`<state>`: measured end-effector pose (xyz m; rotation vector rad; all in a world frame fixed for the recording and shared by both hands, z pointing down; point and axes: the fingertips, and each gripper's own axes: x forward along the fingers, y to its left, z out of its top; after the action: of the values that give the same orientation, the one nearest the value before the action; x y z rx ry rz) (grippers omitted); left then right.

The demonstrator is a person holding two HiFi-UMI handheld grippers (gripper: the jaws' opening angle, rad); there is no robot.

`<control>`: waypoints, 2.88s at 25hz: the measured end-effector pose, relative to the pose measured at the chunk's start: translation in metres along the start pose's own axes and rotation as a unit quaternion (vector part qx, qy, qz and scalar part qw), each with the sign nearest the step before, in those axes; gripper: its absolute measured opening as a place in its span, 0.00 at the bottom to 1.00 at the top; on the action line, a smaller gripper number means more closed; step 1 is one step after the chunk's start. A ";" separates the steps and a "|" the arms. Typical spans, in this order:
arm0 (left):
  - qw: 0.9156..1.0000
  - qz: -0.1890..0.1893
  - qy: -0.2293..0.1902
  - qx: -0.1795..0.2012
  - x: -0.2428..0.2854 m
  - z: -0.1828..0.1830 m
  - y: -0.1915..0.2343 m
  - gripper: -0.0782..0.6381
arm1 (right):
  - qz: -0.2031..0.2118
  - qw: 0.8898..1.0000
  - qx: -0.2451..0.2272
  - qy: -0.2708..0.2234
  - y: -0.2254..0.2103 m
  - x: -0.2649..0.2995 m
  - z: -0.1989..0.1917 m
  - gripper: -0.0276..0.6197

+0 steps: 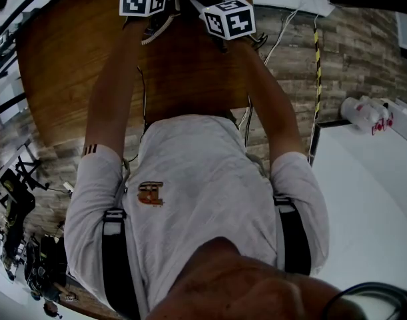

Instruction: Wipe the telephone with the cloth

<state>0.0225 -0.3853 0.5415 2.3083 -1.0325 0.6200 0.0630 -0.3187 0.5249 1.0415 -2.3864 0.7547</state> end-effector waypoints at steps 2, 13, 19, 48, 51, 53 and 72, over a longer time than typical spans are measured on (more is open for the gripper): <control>1.000 0.000 0.000 0.000 0.000 0.000 0.000 0.29 | -0.009 1.000 -0.002 0.006 -0.003 0.006 -0.004 0.15; 1.000 -0.003 0.001 0.004 -0.001 0.000 0.002 0.29 | -0.093 0.995 -0.016 0.044 -0.063 -0.017 -0.026 0.15; 1.000 -0.003 0.001 0.007 -0.001 0.000 0.003 0.29 | -0.123 0.991 -0.002 0.047 -0.093 -0.042 -0.042 0.15; 0.978 -0.037 -0.190 0.083 -0.123 0.070 -0.096 0.15 | -0.051 0.979 -0.053 -0.189 0.017 -0.133 0.073 0.15; 0.969 -0.050 -0.225 0.091 -0.143 0.076 -0.111 0.15 | -0.040 0.974 -0.063 -0.215 0.036 -0.143 0.083 0.15; 0.963 -0.052 -0.245 0.099 -0.157 0.078 -0.119 0.14 | -0.030 0.970 -0.071 -0.232 0.050 -0.151 0.088 0.15; 0.927 -0.046 -0.342 0.148 -0.242 0.088 -0.161 0.14 | 0.017 0.939 -0.115 -0.323 0.123 -0.204 0.101 0.15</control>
<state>0.0187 -0.2213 0.2861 2.9155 -1.1680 -0.1107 0.0807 -0.2042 0.2935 1.2936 -2.9452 0.1243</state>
